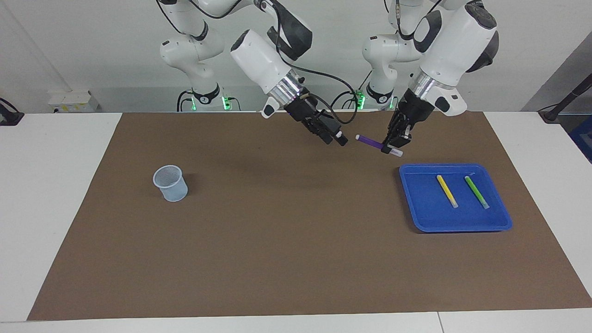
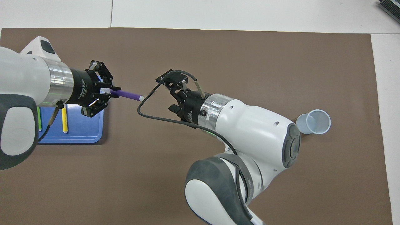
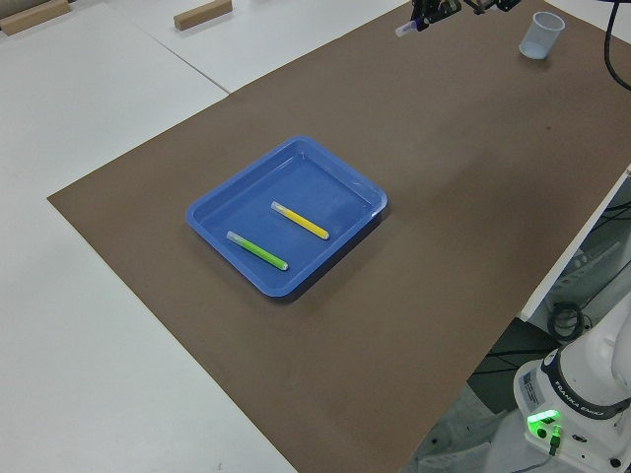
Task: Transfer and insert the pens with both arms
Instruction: 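Grasp the purple pen's free end with the right gripper, then pull the pen away with the right gripper while the left gripper opens, then insert the purple pen into the clear cup with the right gripper, then grasp the yellow pen with the left gripper while the right gripper returns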
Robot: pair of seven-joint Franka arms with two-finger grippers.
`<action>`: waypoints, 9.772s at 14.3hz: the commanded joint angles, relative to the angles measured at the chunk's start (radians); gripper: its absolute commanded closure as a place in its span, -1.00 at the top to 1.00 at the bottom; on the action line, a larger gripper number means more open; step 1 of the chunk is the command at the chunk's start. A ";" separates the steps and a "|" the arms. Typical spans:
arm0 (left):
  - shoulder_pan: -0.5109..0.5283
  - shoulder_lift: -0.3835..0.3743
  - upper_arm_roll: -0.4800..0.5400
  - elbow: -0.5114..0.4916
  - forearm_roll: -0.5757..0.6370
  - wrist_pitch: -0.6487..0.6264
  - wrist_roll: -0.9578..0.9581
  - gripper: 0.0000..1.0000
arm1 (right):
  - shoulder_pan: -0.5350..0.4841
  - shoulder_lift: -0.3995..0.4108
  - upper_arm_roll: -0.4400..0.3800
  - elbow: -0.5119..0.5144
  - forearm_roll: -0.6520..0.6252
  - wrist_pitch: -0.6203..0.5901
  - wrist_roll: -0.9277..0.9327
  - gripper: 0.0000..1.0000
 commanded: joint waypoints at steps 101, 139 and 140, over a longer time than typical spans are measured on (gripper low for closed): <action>0.385 -0.087 0.030 -0.290 0.180 0.002 1.504 0.50 | -0.621 -0.213 -0.010 -0.220 -0.911 -0.715 -1.603 -0.89; 0.423 0.309 0.030 -0.323 0.236 0.428 1.559 0.38 | -0.364 -0.134 0.052 -0.034 -0.222 -0.557 -0.599 1.00; 0.423 0.312 0.030 -0.329 0.236 0.428 1.559 0.33 | -0.352 -0.134 0.052 -0.036 -0.217 -0.531 -0.542 1.00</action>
